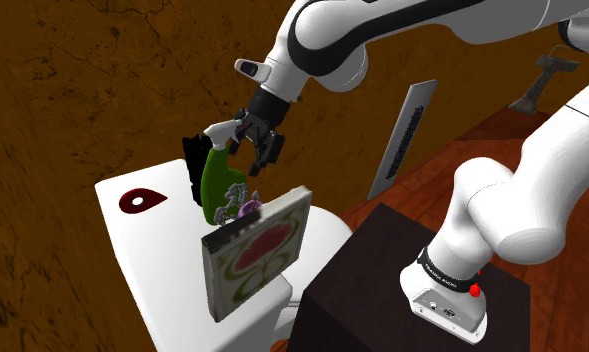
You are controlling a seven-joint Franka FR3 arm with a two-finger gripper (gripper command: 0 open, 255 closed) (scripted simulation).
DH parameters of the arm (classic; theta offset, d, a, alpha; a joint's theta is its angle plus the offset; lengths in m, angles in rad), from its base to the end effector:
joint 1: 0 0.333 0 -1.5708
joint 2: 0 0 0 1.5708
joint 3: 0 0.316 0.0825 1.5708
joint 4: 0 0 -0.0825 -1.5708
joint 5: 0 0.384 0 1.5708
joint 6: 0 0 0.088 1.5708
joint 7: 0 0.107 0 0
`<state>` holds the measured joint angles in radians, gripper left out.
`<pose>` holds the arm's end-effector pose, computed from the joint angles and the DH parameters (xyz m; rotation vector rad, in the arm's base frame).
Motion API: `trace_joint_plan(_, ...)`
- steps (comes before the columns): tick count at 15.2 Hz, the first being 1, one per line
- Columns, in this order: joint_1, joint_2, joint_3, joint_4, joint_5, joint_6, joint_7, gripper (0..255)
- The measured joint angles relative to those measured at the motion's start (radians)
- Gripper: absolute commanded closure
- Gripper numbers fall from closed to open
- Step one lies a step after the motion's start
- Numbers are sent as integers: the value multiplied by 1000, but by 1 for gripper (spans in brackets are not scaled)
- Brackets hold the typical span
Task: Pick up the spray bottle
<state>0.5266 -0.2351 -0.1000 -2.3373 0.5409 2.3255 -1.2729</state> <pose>0.4433 0.2099 0.4530 -2.1433 -1.7459 -0.5359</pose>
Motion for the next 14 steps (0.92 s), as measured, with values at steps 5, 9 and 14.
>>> trace_joint_plan(5,22,47,-1,-11,51,55,-74,0)
trace_joint_plan(9,29,71,-2,-30,80,92,-108,255)
trace_joint_plan(14,31,72,-1,-33,83,97,-109,255)
